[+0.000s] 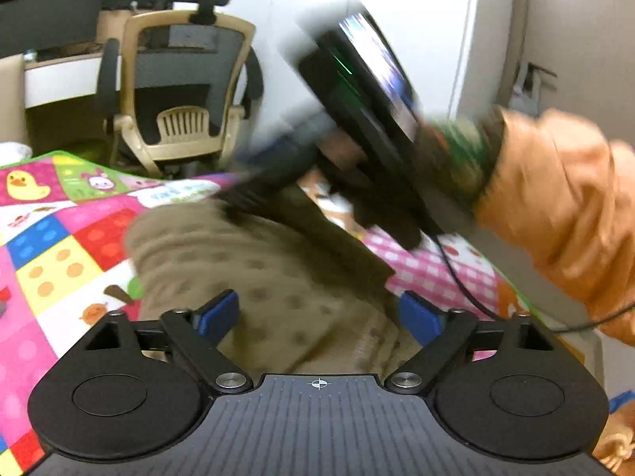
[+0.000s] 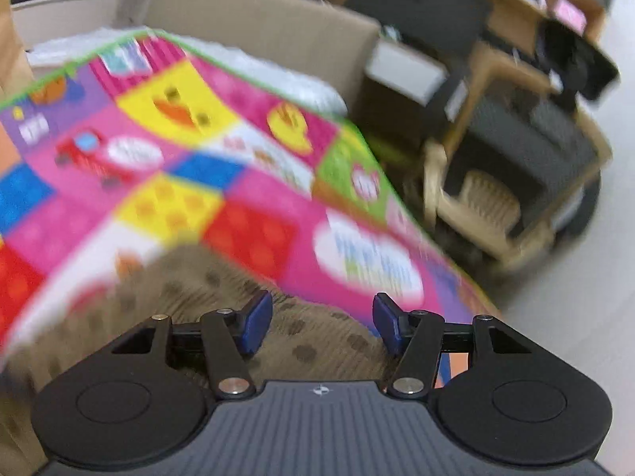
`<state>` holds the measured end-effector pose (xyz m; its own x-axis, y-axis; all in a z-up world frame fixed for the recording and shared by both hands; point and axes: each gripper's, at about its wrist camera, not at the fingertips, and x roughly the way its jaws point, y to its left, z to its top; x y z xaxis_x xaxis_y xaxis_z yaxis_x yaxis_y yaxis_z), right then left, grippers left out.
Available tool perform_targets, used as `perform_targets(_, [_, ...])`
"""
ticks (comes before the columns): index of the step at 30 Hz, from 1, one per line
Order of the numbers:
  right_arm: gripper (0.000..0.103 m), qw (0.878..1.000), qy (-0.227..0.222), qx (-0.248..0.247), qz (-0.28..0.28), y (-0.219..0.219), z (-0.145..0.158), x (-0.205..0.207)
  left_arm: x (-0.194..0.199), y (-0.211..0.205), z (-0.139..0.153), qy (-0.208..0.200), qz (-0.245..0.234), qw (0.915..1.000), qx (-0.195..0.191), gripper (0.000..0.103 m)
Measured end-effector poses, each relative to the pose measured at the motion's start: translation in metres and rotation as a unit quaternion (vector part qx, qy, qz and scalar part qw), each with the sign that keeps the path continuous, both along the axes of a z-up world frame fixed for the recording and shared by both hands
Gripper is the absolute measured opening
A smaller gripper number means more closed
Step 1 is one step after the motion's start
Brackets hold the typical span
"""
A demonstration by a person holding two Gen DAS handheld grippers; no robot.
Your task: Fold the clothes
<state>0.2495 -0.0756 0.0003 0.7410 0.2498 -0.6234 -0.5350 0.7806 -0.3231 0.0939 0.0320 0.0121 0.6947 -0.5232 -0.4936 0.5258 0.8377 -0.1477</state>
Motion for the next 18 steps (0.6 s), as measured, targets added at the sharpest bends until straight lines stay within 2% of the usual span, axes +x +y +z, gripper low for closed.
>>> perform_targets(2, [0.056,0.999,0.019,0.024,-0.029,-0.03,-0.014,-0.005,0.007,0.004,-0.001,0.002,0.015,0.9999,0.0,0.093])
perform_targets(4, [0.056,0.995,0.039,0.069,-0.058,-0.054,-0.021,-0.007,0.015,0.006,-0.003,0.007,0.029,0.9995,0.004,0.093])
perform_targets(6, [0.056,0.99,0.054,0.108,-0.079,-0.073,-0.024,-0.011,0.022,0.003,-0.01,0.014,0.048,0.9981,0.036,0.093])
perform_targets(7, [0.056,0.988,0.054,0.12,-0.078,-0.077,-0.022,-0.016,0.025,0.002,-0.015,0.013,0.062,0.996,0.063,0.093])
perform_targets(9, [0.056,0.985,0.056,0.143,-0.074,-0.084,-0.016,-0.025,0.028,0.006,-0.021,0.017,0.082,0.9921,0.094,0.095])
perform_targets(11, [0.056,0.982,0.058,0.166,-0.07,-0.091,-0.011,-0.035,0.03,0.018,-0.026,0.036,0.1,0.9901,0.091,0.095])
perform_targets(15, [0.057,0.973,0.061,0.212,-0.062,-0.106,0.0,-0.054,0.019,0.038,-0.025,0.042,0.13,0.9871,0.084,0.094])
perform_targets(18, [0.062,0.966,0.063,0.246,-0.056,-0.117,0.009,-0.068,0.009,0.052,-0.02,0.052,0.128,0.9897,0.038,0.093])
